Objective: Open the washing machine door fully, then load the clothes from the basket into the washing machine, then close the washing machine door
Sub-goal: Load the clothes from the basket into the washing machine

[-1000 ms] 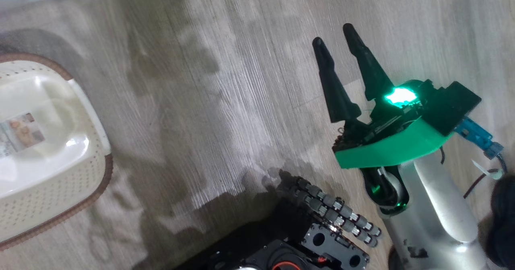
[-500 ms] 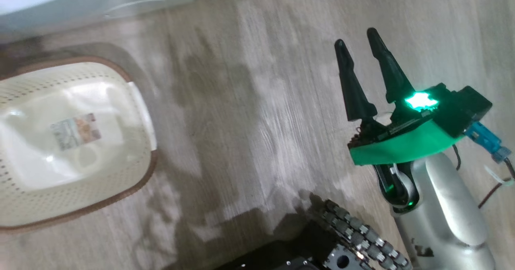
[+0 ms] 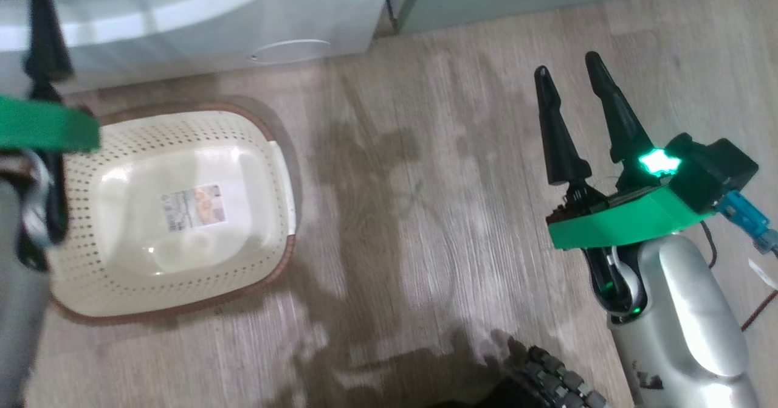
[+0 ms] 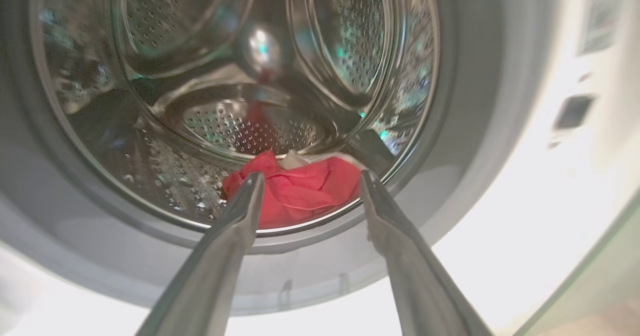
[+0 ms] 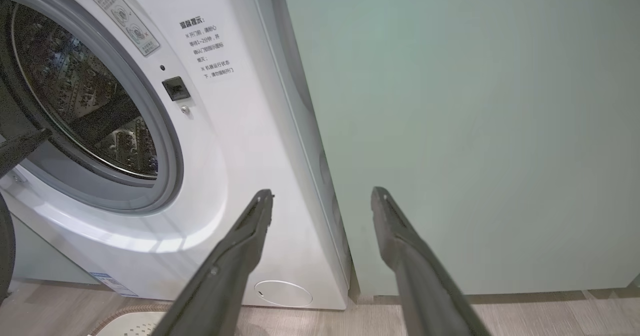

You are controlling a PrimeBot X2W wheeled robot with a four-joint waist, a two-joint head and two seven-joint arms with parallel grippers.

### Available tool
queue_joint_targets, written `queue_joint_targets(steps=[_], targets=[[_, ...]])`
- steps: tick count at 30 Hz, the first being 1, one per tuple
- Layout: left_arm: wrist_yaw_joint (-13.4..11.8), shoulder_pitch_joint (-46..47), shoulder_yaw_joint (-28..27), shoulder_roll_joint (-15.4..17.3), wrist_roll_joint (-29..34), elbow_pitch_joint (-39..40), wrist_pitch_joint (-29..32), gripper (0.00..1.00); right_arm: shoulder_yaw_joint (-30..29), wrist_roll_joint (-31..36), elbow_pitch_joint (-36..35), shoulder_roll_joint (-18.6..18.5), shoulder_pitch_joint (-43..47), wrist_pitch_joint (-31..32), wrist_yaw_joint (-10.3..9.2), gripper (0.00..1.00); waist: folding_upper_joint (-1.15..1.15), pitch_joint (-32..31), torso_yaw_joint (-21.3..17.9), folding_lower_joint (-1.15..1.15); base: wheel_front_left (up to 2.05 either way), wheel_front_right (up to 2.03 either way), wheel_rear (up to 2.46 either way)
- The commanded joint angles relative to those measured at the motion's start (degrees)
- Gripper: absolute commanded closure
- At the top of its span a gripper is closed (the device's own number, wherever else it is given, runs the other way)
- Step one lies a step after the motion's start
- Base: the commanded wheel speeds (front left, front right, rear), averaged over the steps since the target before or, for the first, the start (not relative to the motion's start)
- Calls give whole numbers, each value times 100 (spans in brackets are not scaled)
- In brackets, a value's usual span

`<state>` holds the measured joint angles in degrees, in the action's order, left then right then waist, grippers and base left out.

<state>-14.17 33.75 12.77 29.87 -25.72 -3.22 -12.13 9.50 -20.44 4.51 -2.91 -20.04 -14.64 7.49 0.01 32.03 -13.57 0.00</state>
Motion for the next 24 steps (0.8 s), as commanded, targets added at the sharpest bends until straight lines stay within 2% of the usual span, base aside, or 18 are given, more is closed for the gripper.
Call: queue_joint_targets(steps=[1, 5, 11, 16, 24], targets=[[-104, -108, -260, 135, 20, 379, -68, 0, 44, 70, -140, 3, 202, -36, 0, 0, -1, -175, 166, 0, 0, 0, 0], [-297, -737, -308, -77, -69, 874, -150, 0, -103, 218, -100, 3, 227, -14, 0, 0, -1, -407, 349, 0, 0, 0, 0], [-377, -1469, -399, -312, -196, 1270, -235, 0, -360, 437, -91, 3, 303, 158, 0, 0, -1, -842, 641, 0, 0, 0, 0], [-306, -1902, -416, -586, -232, 1320, -274, 0, -562, 607, -120, 3, 445, 345, 0, 0, -1, -1254, 852, 0, 0, 0, 0], [-59, -2319, -476, -1076, -38, 940, -285, 0, -737, 765, -123, 3, 809, 616, 0, 0, -1, -1907, 1112, 0, 0, 0, 0]])
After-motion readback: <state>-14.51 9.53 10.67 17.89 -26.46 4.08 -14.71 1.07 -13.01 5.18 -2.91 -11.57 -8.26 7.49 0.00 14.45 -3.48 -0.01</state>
